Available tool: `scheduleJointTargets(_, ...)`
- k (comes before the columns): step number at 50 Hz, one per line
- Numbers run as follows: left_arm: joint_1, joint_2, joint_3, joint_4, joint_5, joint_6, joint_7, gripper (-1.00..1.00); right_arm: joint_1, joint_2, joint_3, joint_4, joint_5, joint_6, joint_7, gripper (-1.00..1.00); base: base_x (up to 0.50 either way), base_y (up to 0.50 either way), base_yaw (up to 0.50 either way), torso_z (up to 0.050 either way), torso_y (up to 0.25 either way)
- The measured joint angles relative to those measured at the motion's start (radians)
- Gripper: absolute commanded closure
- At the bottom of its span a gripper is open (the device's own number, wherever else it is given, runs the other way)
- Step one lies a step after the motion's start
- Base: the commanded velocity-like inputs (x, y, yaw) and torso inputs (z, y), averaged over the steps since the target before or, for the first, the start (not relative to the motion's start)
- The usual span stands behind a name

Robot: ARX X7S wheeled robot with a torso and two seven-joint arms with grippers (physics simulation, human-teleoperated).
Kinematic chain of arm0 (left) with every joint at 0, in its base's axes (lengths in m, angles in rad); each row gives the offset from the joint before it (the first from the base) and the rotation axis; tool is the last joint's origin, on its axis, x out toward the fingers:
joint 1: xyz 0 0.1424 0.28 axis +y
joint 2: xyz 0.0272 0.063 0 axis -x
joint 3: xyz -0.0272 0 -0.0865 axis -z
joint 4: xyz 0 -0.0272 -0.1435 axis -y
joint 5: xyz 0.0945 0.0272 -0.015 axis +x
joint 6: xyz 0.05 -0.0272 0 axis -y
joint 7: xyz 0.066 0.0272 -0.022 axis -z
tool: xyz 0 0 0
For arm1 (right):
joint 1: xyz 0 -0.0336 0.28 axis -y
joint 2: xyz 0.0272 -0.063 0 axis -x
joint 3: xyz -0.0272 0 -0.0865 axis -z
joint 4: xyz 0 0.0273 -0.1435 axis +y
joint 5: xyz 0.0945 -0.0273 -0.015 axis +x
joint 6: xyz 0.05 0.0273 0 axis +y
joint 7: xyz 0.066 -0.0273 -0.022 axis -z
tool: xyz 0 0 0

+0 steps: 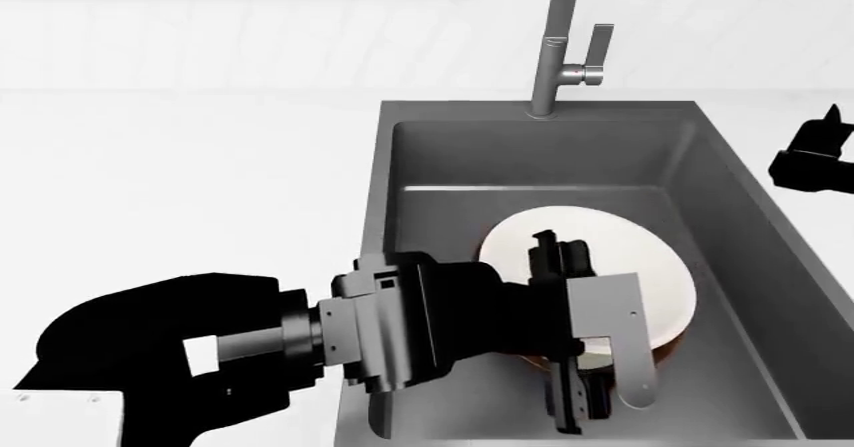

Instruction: Stack the bowls in the sink.

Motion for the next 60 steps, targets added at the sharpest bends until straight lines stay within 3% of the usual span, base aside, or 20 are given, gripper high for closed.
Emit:
scheduleJointTargets(28,-0.114,-0.080,-0.139,0.156,-0.077,-0.017,-0.055,-1.00,0.020,0.003,-0.008,-0.017,0.011,0.024,0.010,-1.00,0.00,0.00,0.00,0.000,0.000)
scheduleJointTargets(60,-0.228,-0.362,-0.309,0.343,-0.189,-0.075,-0.219,-1.00,0.059,-0.006,-0.050,-0.022,0.014,0.038,0.021,-1.00,0.00,0.00,0.00,0.000,0.000)
